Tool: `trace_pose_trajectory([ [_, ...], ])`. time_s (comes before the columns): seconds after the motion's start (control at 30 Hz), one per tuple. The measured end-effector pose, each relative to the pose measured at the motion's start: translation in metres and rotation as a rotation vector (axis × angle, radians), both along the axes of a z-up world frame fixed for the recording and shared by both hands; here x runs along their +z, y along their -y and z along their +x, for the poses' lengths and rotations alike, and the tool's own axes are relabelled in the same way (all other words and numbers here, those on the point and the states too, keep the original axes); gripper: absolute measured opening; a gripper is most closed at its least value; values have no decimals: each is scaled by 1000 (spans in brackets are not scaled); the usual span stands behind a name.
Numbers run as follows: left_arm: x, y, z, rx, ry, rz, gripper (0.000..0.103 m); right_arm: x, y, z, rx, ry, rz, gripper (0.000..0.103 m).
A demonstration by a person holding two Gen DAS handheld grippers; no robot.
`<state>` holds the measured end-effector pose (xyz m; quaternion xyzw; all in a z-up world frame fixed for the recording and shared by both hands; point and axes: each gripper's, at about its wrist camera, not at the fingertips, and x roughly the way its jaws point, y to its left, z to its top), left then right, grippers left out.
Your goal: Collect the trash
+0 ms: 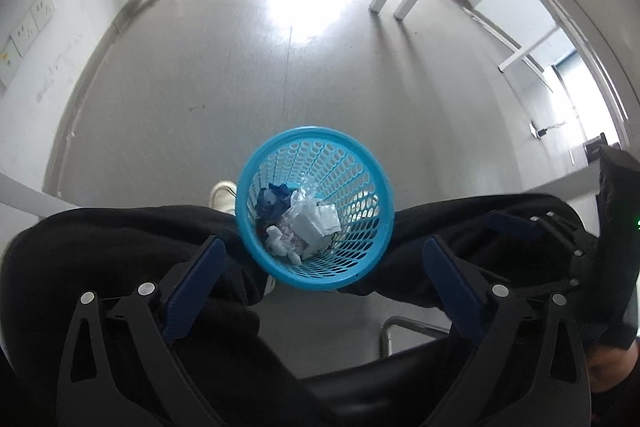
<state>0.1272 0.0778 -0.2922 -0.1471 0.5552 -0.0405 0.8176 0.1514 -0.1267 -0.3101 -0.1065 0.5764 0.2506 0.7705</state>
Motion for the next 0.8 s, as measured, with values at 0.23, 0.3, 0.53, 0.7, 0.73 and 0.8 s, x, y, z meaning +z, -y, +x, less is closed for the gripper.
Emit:
trace_pose_trajectory([
  [0.23, 12, 11, -26, -17, 16, 11, 97, 32, 26, -26, -19, 34, 71, 94],
  [0.3, 12, 16, -29, -27, 22, 45, 97, 36, 29, -30, -22, 50, 75, 94],
  [0.53, 11, 16, -30, -32, 28, 70, 97, 37, 29, -33, -24, 60, 75, 94],
  [0.7, 7, 14, -31, -32, 17, 54, 97, 34, 30, -31, -38, 41, 82, 94],
  [0.73, 6, 14, -31, -33, 15, 52, 97, 33, 31, -30, -40, 36, 84, 94],
  [0.8, 6, 15, -31, -39, 14, 49, 97, 32, 31, -29, -42, 29, 86, 94],
])
